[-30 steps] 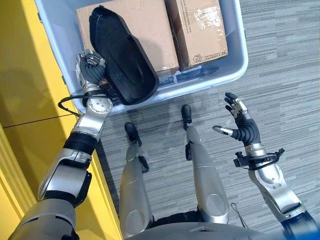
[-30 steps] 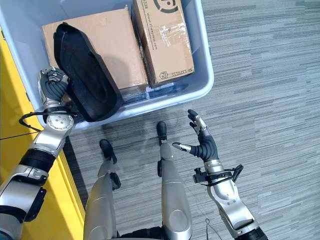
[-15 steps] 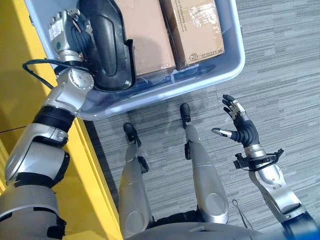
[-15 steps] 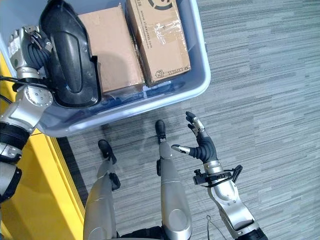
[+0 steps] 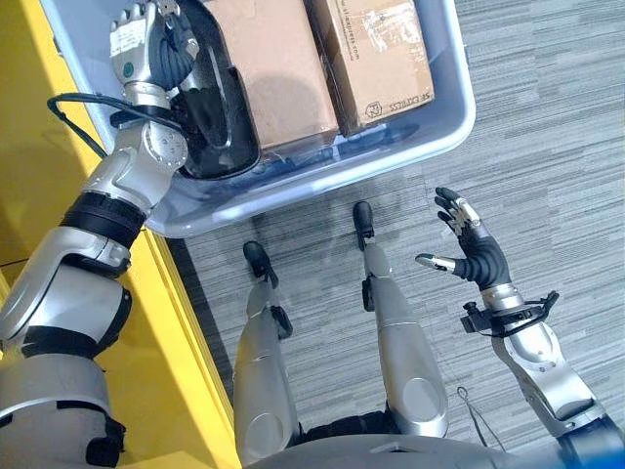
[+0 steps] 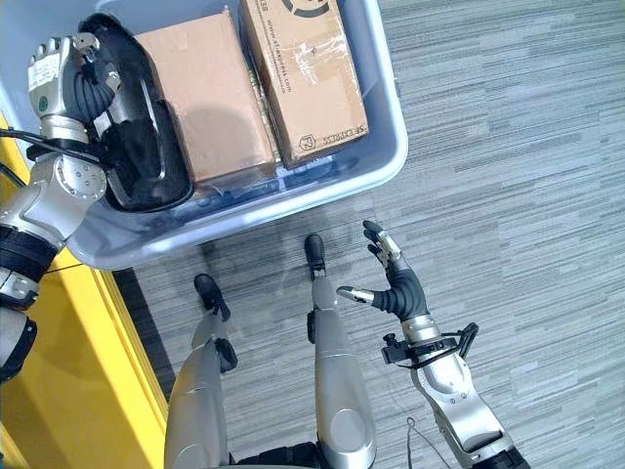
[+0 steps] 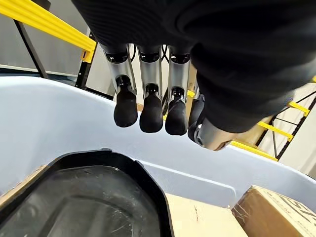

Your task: Move parts from the plastic box to the shelf.

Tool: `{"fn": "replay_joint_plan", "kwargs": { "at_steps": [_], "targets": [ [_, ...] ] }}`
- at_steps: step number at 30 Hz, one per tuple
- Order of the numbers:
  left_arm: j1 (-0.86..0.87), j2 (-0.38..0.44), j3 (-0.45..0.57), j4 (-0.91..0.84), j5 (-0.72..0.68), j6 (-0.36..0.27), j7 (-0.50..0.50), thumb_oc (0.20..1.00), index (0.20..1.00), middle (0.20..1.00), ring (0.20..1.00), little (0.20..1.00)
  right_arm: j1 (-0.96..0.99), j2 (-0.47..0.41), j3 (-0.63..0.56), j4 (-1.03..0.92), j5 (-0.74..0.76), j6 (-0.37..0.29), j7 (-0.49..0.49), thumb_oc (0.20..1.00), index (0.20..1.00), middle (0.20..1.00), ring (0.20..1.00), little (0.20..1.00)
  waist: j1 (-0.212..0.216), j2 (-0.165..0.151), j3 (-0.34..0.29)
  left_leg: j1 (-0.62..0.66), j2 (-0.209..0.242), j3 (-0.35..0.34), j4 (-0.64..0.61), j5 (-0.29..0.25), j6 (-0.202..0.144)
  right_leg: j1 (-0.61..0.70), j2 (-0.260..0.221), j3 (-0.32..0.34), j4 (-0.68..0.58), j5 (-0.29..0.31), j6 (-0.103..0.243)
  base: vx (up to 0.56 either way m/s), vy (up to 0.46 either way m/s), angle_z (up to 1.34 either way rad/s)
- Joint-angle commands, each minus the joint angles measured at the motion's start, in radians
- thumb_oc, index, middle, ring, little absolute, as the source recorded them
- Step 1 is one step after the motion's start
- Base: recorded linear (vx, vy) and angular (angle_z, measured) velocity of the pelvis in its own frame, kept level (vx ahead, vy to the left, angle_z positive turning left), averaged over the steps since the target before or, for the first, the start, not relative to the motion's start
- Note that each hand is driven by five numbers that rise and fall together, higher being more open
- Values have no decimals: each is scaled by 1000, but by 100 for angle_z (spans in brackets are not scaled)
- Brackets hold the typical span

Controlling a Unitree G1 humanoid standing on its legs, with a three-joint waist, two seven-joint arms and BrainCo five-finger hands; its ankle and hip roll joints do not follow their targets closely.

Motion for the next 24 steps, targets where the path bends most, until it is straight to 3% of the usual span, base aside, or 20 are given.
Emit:
{"fn": "replay_joint_plan", "kwargs": {
  "at_steps": [1, 2, 3, 4, 5, 8, 11, 18, 24],
  "targets": [
    [-39, 36, 66, 11, 31, -29, 15, 200, 200, 200, 200, 200, 83, -36, -66, -25, 13, -69, 5, 1000, 1000, 1000, 1000, 1000, -19, 14, -47, -25, 14, -113, 158, -120, -12, 34, -45, -14, 150, -162, 81, 0, 0, 0],
    [-33, 37, 72, -1, 28, -32, 16, 200, 200, 200, 200, 200, 85, -35, -68, -27, 12, -69, 5, 1000, 1000, 1000, 1000, 1000, -18, 14, -47, -25, 13, -113, 158, -121, -12, 36, -45, -14, 149, -162, 81, 0, 0, 0],
    [-16, 39, 92, -24, 16, -39, 19, 407, 407, 407, 407, 407, 86, -33, -69, -27, 10, -68, 5, 1000, 1000, 1000, 1000, 1000, -16, 16, -47, -28, 12, -115, 159, -121, -11, 35, -46, -15, 150, -162, 80, 0, 0, 0],
    [0, 36, 109, -40, 1, -43, 20, 533, 533, 533, 533, 533, 88, -31, -72, -28, 8, -67, 5, 1000, 1000, 1000, 1000, 1000, -15, 16, -47, -30, 11, -117, 160, -122, -11, 34, -46, -16, 152, -163, 79, 0, 0, 0],
    [22, 33, 133, -65, -18, -53, 20, 1000, 1000, 1000, 1000, 1000, 90, -29, -73, -29, 7, -65, 6, 1000, 1000, 1000, 1000, 1000, -12, 17, -48, -32, 11, -119, 161, -122, -10, 32, -47, -17, 152, -164, 79, 0, 0, 0],
    [102, 11, 212, -140, -69, -75, 26, 1000, 1000, 1000, 1000, 1000, 96, -24, -78, -30, 4, -58, 6, 1000, 1000, 1000, 1000, 1000, -7, 22, -50, -33, 8, -121, 162, -124, -10, 32, -47, -20, 154, -166, 76, 0, 0, 0],
    [269, -72, 374, -308, -151, -112, 63, 1000, 1000, 1000, 1000, 1000, 93, -8, -87, -32, -12, -47, -11, 1000, 1000, 1000, 1000, 1000, 6, 23, -45, -32, 3, -126, 156, -125, -8, 38, -49, -26, 151, -169, 72, 0, 0, 0],
    [427, -226, 470, -491, -180, -136, 97, 1000, 1000, 1000, 1000, 1000, 63, 4, -88, -32, -25, -30, -36, 1000, 1000, 1000, 1000, 1000, 19, 16, -31, -27, -2, -130, 150, -123, -4, 44, -49, -33, 153, -171, 67, 2, -7, 6],
    [485, -322, 477, -544, -206, -144, 108, 1000, 1000, 1000, 1000, 1000, 41, 7, -71, -36, -44, -19, -55, 1000, 1000, 1000, 1000, 1000, 27, 10, -22, -26, -2, -130, 151, -125, 2, 44, -49, -34, 154, -169, 63, 0, 0, 0]
  ]
}}
